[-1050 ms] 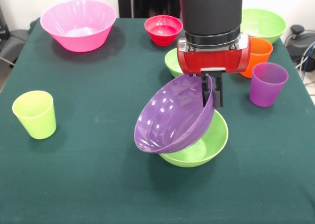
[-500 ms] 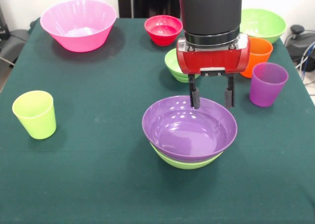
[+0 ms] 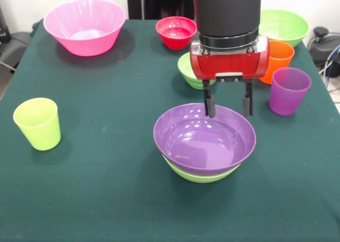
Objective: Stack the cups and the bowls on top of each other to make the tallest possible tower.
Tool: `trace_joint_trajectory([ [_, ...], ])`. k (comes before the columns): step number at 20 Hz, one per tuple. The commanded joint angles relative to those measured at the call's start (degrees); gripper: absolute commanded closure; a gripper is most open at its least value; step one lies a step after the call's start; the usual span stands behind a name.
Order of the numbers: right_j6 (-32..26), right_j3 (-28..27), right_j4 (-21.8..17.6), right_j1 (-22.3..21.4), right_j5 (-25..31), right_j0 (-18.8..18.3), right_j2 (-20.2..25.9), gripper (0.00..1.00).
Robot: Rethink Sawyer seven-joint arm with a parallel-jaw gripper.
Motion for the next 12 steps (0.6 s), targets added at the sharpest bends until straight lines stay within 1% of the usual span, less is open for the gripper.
trace_joint_trajectory([
  [1,-0.2,0.8,-2.9,-0.7,-3.1,2.2,-2.6,0.00],
  [6,-0.1,1.8,-2.2,-1.7,-1.6,2.2,-2.7,0.00],
  [7,0.4,3.6,-1.6,-3.3,-0.9,2.1,-2.9,0.00],
  [10,1.0,4.6,-0.9,-4.0,0.1,2.0,-3.2,0.00],
  [11,2.1,7.8,-0.6,-6.0,-0.5,1.7,-3.6,0.00],
  [12,2.5,8.3,-0.4,-6.3,-0.3,1.7,-3.8,0.00],
])
